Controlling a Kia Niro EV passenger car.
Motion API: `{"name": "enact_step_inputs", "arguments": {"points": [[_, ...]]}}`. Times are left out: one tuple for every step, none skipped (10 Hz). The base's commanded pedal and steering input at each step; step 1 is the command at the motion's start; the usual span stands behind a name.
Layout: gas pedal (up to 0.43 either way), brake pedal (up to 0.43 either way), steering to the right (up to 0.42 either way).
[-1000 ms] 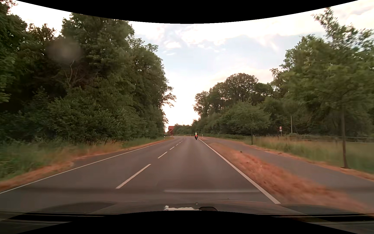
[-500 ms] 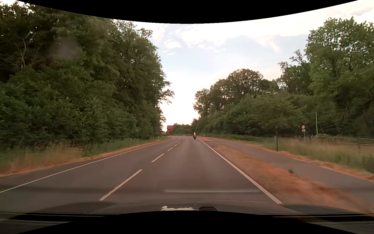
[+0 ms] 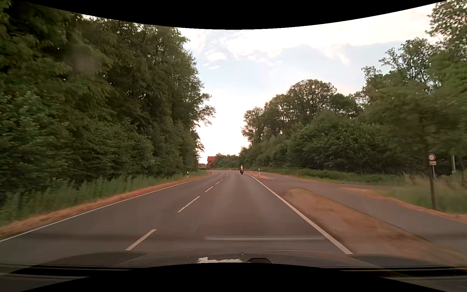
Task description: Follow the waypoints while adhering to traffic rules and regulations
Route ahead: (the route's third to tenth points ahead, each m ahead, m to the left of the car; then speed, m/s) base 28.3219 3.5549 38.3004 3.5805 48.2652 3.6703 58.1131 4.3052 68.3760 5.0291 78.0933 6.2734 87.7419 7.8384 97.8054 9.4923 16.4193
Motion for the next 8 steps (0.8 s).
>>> {"name": "enact_step_inputs", "arguments": {"points": [[0.260, 0.000, -0.005], [0.260, 0.000, -0.005], [0.260, 0.000, -0.005], [0.260, 0.000, -0.005], [0.260, 0.000, -0.005], [0.248, 0.000, -0.005], [0.240, 0.000, -0.005], [0.228, 0.000, -0.005]]}}
